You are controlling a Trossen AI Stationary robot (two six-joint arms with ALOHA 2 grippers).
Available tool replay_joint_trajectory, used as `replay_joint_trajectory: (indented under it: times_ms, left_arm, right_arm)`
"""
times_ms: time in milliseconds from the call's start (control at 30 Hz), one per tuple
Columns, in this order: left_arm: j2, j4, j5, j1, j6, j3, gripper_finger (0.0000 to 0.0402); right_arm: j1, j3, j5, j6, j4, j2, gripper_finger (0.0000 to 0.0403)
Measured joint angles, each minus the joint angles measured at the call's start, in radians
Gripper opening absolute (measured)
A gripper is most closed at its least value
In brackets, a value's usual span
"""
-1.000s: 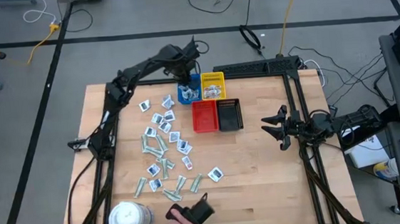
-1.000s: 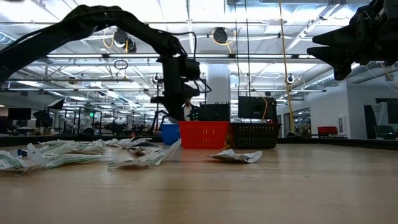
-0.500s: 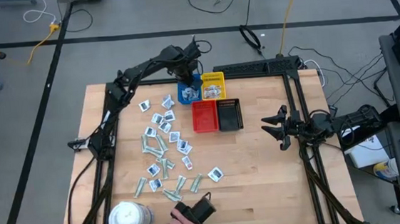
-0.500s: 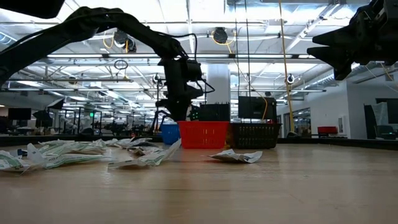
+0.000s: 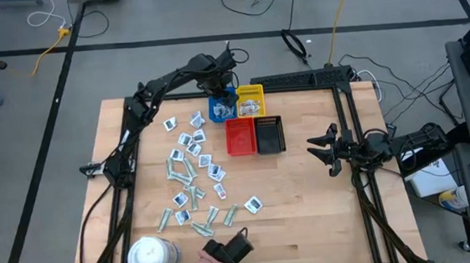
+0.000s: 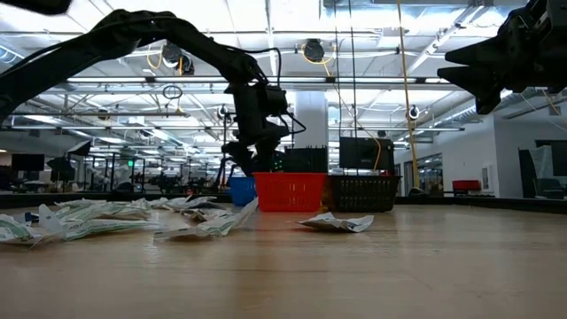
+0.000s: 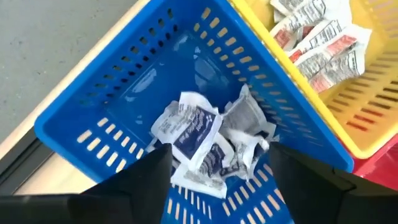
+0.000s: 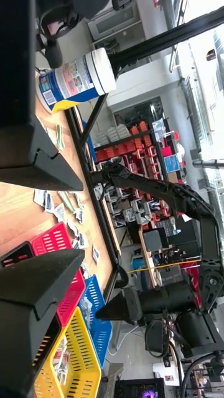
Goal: Pick & Place First Aid Supplies
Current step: Put the top alcohol pad into the blue bin
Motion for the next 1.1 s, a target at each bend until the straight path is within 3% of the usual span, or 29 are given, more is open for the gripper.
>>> replay_joint_trajectory:
  times_ms: [467,667,867,1100]
  left_arm:
    - [-0.126,-0.124,0.022,-0.090,0.006,-0.001,0.0285]
    - [-0.173,-0.127,0.053,-0.157,0.002,-0.057,0.0285]
    - [-0.247,-0.097,0.053,-0.240,-0.008,-0.160,0.0285]
    - [-0.401,0.007,0.053,-0.357,0.009,-0.384,0.0285]
  right_arm:
    - [0.000,0.000,0.000,0.000,0.000,0.000,0.0155]
    - [0.000,0.000,0.000,0.000,0.000,0.000,0.0155]
    - [0.000,0.000,0.000,0.000,0.000,0.000,0.0155]
    - [0.000,0.000,0.000,0.000,0.000,0.000,0.0155]
